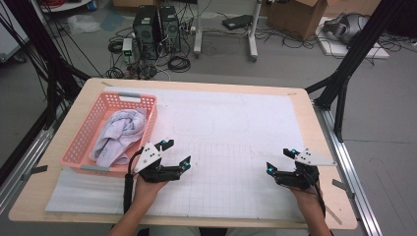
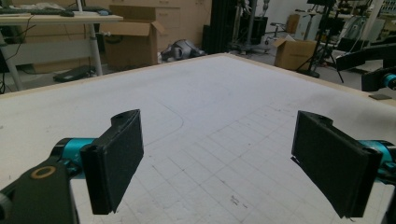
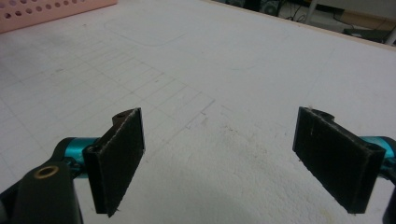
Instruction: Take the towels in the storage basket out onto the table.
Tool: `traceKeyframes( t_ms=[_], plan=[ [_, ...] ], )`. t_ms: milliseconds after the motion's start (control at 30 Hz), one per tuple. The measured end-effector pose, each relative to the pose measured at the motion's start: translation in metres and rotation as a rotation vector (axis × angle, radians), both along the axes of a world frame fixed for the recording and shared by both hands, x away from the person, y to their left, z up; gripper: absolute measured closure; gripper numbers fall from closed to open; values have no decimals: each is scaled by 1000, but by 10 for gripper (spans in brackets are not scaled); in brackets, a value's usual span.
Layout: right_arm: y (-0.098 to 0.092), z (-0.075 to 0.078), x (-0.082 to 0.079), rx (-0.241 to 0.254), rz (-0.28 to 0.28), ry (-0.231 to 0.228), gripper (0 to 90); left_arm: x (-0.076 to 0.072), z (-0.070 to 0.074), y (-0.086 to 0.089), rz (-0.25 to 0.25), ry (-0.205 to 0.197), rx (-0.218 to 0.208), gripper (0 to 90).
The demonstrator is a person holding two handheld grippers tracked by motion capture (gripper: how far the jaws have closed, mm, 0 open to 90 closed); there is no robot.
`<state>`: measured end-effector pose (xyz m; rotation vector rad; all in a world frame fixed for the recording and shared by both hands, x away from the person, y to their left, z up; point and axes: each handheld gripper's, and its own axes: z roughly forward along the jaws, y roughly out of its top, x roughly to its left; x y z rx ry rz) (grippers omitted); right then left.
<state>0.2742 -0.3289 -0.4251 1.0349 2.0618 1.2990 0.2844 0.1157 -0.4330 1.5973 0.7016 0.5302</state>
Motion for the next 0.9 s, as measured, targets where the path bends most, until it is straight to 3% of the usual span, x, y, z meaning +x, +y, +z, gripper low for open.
traceKeyframes(
  t_ms=[467, 900],
  plan=[
    [-1, 2, -5, 19, -7, -7, 157, -4, 3, 6, 0, -1, -10, 173],
    [-1, 1, -2, 35, -10, -1, 157, -6, 6, 0, -39, -2, -18, 175]
  ],
)
